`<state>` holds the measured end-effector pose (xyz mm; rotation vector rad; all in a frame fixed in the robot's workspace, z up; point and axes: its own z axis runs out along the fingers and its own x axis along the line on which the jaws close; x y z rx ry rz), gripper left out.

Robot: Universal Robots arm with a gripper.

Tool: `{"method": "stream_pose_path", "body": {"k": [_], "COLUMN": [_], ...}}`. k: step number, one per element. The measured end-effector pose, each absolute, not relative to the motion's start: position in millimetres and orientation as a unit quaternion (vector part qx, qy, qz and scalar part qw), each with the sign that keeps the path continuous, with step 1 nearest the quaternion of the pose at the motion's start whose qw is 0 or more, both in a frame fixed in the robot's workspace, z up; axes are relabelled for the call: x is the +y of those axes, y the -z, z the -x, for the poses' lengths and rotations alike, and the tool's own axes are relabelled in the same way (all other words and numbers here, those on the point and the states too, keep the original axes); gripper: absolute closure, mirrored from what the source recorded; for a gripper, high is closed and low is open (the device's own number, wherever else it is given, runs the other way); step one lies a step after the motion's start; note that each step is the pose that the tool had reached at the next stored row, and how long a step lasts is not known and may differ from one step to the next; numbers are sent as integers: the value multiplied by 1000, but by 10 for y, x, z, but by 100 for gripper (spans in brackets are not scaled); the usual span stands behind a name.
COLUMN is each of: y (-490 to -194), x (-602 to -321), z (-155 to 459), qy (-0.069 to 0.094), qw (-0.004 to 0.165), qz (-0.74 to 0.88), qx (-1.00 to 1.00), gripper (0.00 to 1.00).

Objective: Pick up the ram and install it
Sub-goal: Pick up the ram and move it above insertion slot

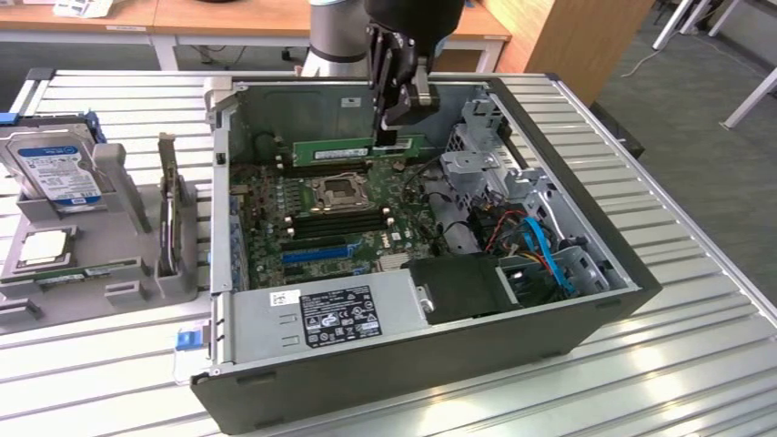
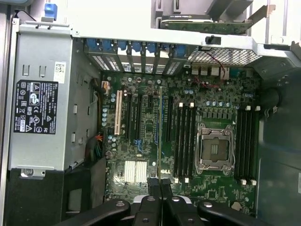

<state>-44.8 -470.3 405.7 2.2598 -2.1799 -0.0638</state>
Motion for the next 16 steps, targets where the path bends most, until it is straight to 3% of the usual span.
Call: {"method": "stream_pose_path", "body": {"k": [16], "y": [-4047], "x": [-4459], "z": [447], "qy": [20], "qw": [0], "qz": [-720], "qx": [-694], "gripper": [89]}}
